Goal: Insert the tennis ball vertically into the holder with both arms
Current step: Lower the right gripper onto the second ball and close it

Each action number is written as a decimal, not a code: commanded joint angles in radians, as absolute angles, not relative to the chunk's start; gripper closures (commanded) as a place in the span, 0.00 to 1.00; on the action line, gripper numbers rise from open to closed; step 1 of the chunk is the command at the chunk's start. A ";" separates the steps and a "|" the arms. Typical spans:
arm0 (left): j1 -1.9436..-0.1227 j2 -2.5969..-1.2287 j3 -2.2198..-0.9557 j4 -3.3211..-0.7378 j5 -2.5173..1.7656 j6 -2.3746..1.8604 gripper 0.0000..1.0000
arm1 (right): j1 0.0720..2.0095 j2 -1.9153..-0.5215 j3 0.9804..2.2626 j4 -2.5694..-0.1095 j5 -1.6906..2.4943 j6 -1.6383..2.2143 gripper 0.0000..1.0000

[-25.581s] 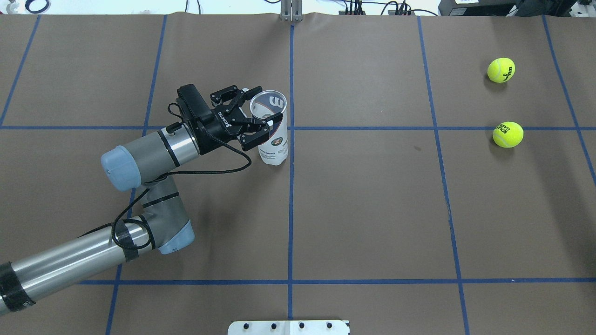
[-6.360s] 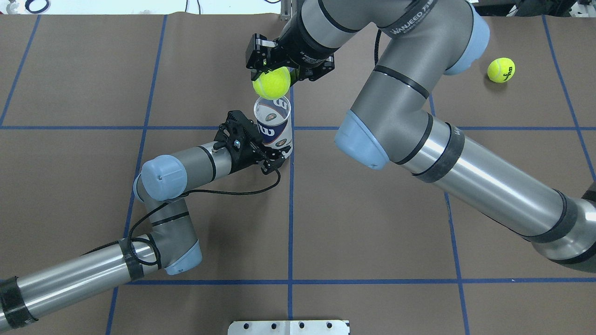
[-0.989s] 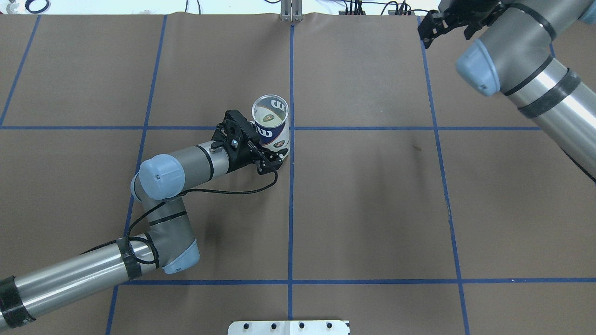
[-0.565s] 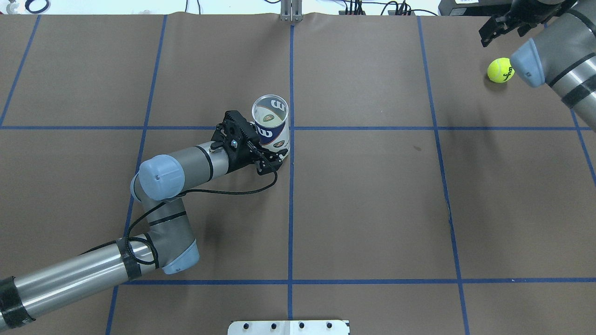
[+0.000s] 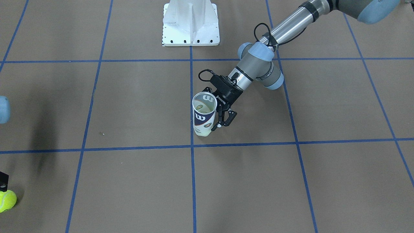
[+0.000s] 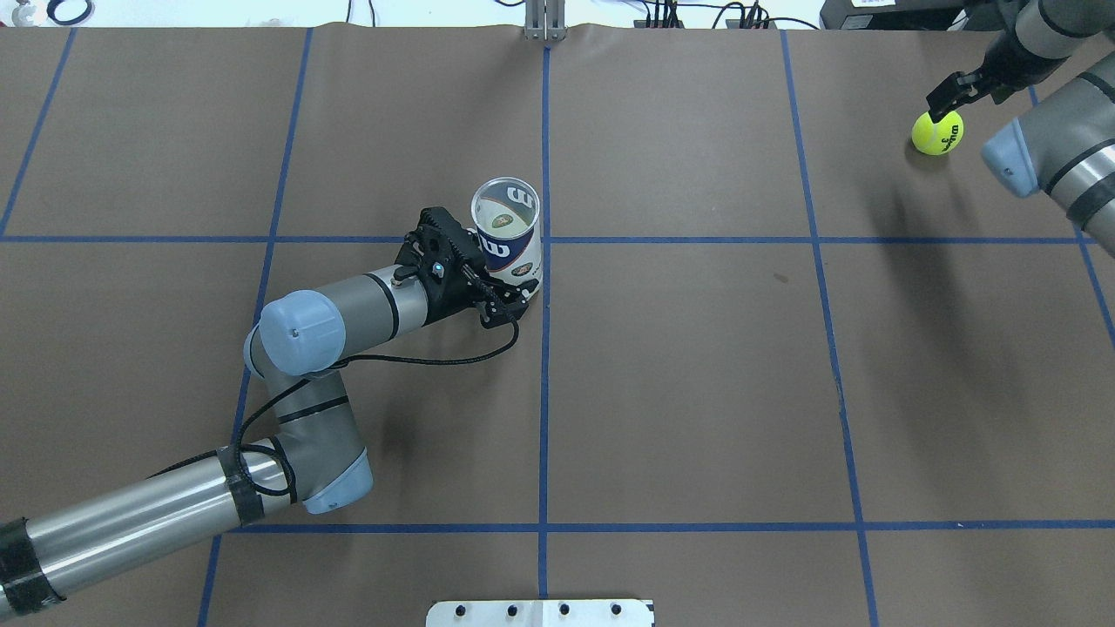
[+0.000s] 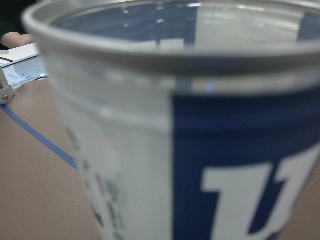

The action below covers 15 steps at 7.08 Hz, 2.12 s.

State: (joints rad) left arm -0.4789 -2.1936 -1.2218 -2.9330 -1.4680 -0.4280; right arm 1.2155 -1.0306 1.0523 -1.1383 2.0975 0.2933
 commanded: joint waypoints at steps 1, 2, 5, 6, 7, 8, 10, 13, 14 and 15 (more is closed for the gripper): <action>-0.480 -2.191 -1.221 -2.934 -1.468 -0.425 0.01 | 1.195 -1.026 0.999 -1.114 2.062 0.293 0.01; -0.482 -2.191 -1.221 -2.935 -1.468 -0.422 0.01 | 1.186 -1.022 0.988 -1.114 2.045 0.293 0.01; -0.482 -2.189 -1.223 -2.935 -1.468 -0.423 0.01 | 1.170 -0.999 0.945 -1.111 2.013 0.293 0.01; -0.483 -2.189 -1.223 -2.935 -1.468 -0.422 0.01 | 1.164 -0.980 0.925 -1.111 2.010 0.293 0.01; -0.483 -2.189 -1.223 -2.935 -1.468 -0.422 0.01 | 1.157 -0.974 0.910 -1.091 2.003 0.296 0.01; -0.483 -2.189 -1.224 -2.935 -1.468 -0.422 0.01 | 1.151 -0.966 0.869 -1.050 1.991 0.296 0.01; -0.483 -2.189 -1.224 -2.935 -1.468 -0.422 0.01 | 1.149 -0.953 0.844 -1.042 1.983 0.296 0.01; -0.483 -2.187 -1.224 -2.935 -1.468 -0.422 0.01 | 1.149 -0.940 0.845 -1.042 1.983 0.296 0.99; -0.485 -2.186 -1.224 -2.935 -1.468 -0.422 0.01 | 1.155 -0.924 0.868 -1.043 1.982 0.293 1.00; -0.486 -2.186 -1.224 -2.935 -1.468 -0.422 0.01 | 1.187 -0.876 0.902 -1.073 1.986 0.299 1.00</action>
